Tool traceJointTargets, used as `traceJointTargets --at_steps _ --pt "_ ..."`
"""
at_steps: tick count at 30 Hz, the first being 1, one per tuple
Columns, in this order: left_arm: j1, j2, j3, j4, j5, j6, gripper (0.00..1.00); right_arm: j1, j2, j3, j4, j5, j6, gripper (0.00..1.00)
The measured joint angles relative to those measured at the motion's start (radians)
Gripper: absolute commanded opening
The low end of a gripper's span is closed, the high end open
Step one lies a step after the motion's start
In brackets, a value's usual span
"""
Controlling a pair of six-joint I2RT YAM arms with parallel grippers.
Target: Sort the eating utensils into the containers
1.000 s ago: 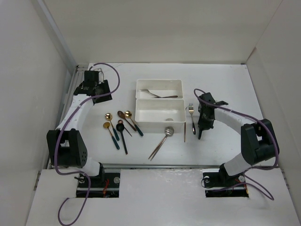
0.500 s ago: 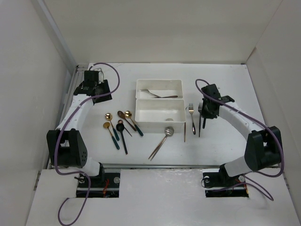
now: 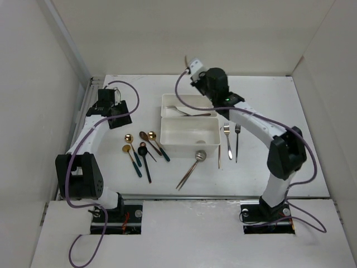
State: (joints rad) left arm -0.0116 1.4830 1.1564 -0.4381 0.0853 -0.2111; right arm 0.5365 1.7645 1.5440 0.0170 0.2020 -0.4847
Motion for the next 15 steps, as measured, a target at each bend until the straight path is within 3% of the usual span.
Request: traceJointTargets --at_steps 5,9,10,12,13,15 --pt "0.061 -0.015 -0.069 -0.011 0.039 -0.032 0.45 0.080 0.170 0.003 0.001 -0.061 -0.145 0.00" --pt "0.077 -0.016 -0.086 -0.019 0.053 -0.046 0.45 0.097 0.208 -0.026 -0.016 -0.080 -0.196 0.03" --pt "0.079 -0.018 -0.086 -0.017 0.057 -0.049 0.45 0.098 0.208 -0.033 -0.016 -0.080 -0.204 0.18" --pt "0.080 -0.020 -0.086 -0.015 0.061 -0.051 0.45 0.100 0.207 -0.040 -0.009 -0.080 -0.212 0.36" --pt "0.080 -0.021 -0.086 -0.014 0.063 -0.052 0.45 0.100 0.206 -0.045 -0.007 -0.079 -0.217 0.55" --pt "0.082 -0.021 -0.086 -0.015 0.065 -0.053 0.45 0.100 0.200 -0.061 -0.002 -0.077 -0.226 0.66"
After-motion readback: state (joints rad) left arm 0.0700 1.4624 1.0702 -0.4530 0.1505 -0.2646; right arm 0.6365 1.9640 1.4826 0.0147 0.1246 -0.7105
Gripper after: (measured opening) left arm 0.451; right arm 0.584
